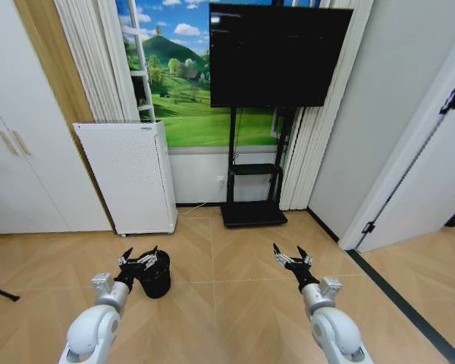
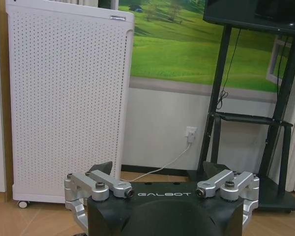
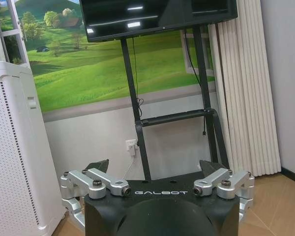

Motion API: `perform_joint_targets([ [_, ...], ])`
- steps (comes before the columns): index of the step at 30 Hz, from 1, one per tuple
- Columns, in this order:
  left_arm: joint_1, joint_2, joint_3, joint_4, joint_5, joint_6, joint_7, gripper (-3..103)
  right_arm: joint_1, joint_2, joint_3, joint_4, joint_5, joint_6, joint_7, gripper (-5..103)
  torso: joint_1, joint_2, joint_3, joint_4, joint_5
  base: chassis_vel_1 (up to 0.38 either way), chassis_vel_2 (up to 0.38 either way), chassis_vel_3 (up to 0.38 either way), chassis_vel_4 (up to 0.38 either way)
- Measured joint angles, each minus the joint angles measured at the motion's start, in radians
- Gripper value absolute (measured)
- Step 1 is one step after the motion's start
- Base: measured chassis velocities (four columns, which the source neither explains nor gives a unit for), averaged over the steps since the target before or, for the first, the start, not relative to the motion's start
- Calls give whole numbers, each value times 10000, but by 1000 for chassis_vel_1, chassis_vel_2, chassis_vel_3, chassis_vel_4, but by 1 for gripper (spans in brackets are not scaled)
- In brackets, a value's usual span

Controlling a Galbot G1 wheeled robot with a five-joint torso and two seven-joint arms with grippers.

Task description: Pick up the trash bin and place the garbage on the floor into it.

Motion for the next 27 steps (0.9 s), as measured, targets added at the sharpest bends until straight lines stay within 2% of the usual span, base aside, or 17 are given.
perform_joint_targets([
  [13,-97,23,-2,158,-50,-37,8,100,-82,87,6,78,-138,-102,19,100,230,569,341,0,0,0,0,0,0],
  [16,-139,31,126,153,-377,-92,-235,100,-84,122,5,53,-234,-107,40,100,292,719,428,-1,0,0,0,0,0],
  [20,-190,-37,191,203,-532,-162,-496,100,-132,168,-15,7,-312,-95,58,100,316,774,460,-1,1,0,0,0,0],
  [27,-217,-57,132,337,-529,-270,-520,100,-238,211,-41,28,-409,-88,60,100,318,776,463,-1,0,0,0,0,0],
])
